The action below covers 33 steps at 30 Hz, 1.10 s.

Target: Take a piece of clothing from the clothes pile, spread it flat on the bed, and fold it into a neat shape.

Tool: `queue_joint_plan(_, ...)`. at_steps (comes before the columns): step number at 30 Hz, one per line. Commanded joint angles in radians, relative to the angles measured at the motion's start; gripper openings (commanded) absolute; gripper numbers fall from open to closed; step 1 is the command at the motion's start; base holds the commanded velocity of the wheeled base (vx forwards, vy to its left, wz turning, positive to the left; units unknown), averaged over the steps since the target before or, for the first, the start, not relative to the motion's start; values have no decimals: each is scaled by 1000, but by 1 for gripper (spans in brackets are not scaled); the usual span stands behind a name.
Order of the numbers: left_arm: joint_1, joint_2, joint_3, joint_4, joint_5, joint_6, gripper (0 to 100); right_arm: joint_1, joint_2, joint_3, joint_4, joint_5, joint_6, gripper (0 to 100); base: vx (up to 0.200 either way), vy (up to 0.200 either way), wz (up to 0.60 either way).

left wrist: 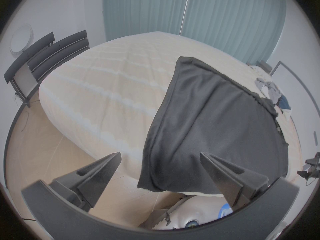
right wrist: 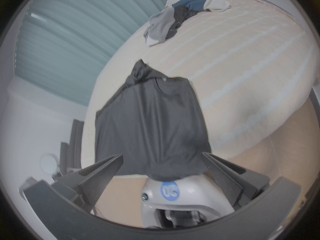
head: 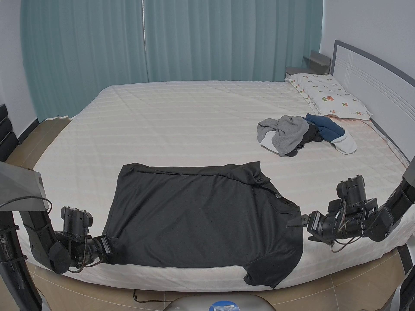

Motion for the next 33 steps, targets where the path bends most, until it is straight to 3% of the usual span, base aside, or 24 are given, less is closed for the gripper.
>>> queue_joint_plan(1,21,-30,-20,-9,-19,-13,100,-29,89,-57,-79,14,62,100,0,0,0)
queue_joint_plan(10,61,-20,-36,-9,-94,-35,100,-79,239,-23,-377,27,165,100,0,156,0)
queue_joint_plan(15,62,-5,-44,-9,-95,-36,100,-81,241,-23,-392,29,199,100,0,200,0)
queue_joint_plan(23,64,13,-67,-10,-94,-70,100,-81,252,-30,-395,40,223,100,0,0,0)
queue_joint_plan(27,56,12,-92,-9,-91,-144,100,-81,252,-33,-395,40,225,100,0,0,0)
queue_joint_plan(33,36,12,-105,-9,-92,-187,100,-79,247,-30,-395,40,225,100,200,0,0)
